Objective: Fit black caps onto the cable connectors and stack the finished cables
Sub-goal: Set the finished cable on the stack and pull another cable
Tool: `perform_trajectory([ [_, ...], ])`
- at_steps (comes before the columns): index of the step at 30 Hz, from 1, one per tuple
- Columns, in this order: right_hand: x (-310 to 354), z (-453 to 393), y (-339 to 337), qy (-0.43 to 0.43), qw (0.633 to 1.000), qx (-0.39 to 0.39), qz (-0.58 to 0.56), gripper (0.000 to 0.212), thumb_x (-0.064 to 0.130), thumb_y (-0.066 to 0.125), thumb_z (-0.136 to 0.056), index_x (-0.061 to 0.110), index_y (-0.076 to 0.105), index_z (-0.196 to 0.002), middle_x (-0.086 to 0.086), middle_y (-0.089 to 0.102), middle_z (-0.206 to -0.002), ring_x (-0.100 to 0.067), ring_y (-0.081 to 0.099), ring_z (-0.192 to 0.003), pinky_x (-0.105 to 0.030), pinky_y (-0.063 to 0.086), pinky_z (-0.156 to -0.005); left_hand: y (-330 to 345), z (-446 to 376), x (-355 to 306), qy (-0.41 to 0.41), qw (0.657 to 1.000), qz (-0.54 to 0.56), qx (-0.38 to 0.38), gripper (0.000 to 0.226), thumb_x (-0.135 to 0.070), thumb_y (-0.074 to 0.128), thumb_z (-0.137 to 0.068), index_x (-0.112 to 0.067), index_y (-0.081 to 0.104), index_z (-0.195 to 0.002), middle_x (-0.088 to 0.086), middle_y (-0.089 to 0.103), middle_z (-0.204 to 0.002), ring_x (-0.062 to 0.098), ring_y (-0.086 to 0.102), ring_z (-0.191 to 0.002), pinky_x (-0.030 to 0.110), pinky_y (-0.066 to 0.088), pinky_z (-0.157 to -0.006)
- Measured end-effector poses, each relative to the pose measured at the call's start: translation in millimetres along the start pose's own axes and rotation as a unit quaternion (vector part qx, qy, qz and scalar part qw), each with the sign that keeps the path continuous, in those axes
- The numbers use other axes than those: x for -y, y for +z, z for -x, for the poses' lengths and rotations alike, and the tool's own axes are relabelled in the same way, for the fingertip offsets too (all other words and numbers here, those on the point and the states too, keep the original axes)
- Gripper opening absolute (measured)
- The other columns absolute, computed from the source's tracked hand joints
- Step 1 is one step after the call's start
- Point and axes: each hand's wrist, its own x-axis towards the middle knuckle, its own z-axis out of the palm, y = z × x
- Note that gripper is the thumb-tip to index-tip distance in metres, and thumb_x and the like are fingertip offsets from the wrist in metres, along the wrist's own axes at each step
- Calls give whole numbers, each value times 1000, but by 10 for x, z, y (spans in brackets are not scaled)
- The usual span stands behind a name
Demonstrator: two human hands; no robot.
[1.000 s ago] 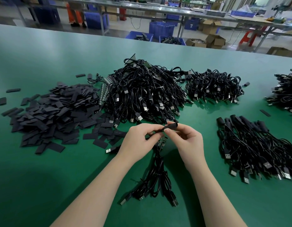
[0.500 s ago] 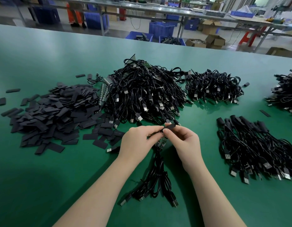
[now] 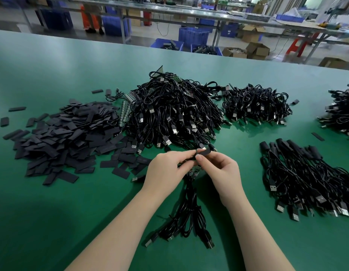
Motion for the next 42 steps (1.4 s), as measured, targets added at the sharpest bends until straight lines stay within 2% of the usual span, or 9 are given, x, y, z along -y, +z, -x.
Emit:
perform_trajectory([
  [2,-11,0,9,7,999,-7,-32,16,11,75,-87,25,79,-94,5,73,-78,-2,65,-72,-14,51,-69,1,-6,3,-15,1000,15,-10,26,-36,70,-86,-37,72,-113,-15,73,-99,2,65,-92,35,55,-81],
  [5,-23,2,19,3,999,-7,-45,20,8,73,-88,20,73,-105,7,73,-75,-1,66,-72,-13,51,-71,-5,-10,2,6,1000,-13,-11,21,-39,68,-88,-38,74,-108,-15,73,-94,3,64,-86,34,55,-75],
  [10,-7,0,14,2,998,-26,-49,18,7,74,-87,24,79,-90,5,75,-80,-2,66,-72,-14,51,-69,11,-1,-9,17,999,-37,-18,26,-35,69,-87,-38,72,-113,-14,72,-101,0,62,-90,22,52,-79],
  [15,1,-6,26,11,997,-45,-59,16,13,73,-89,27,80,-88,7,77,-93,0,67,-73,-13,52,-69,9,-9,-6,7,1000,9,-19,17,-31,72,-85,-32,75,-102,-18,72,-92,-1,65,-87,30,55,-81],
  [24,-2,-7,31,29,994,-65,-88,19,9,75,-86,19,76,-102,6,72,-76,-7,68,-71,-15,53,-67,17,11,-12,47,995,-9,-89,15,-29,76,-82,-29,77,-97,-15,72,-91,1,65,-85,28,55,-77],
  [31,-3,22,98,22,989,-92,-118,17,7,76,-84,24,80,-86,-2,75,-79,-14,73,-78,-17,55,-70,26,18,-25,99,988,-28,-118,11,-24,77,-82,-21,78,-93,-11,74,-89,5,67,-85,39,56,-79],
  [37,13,32,108,26,988,-96,-123,15,5,75,-84,18,77,-91,-2,75,-78,-13,73,-76,-17,55,-70,27,12,-15,92,989,-13,-112,13,-25,78,-81,-21,79,-93,-10,74,-88,6,68,-85,40,56,-80],
  [42,25,37,104,2,989,-107,-107,13,4,74,-85,14,76,-93,0,73,-75,-10,70,-72,-16,54,-70,35,25,-38,78,992,1,-104,12,-26,77,-82,-24,78,-94,-13,73,-88,3,66,-83,34,56,-78],
])
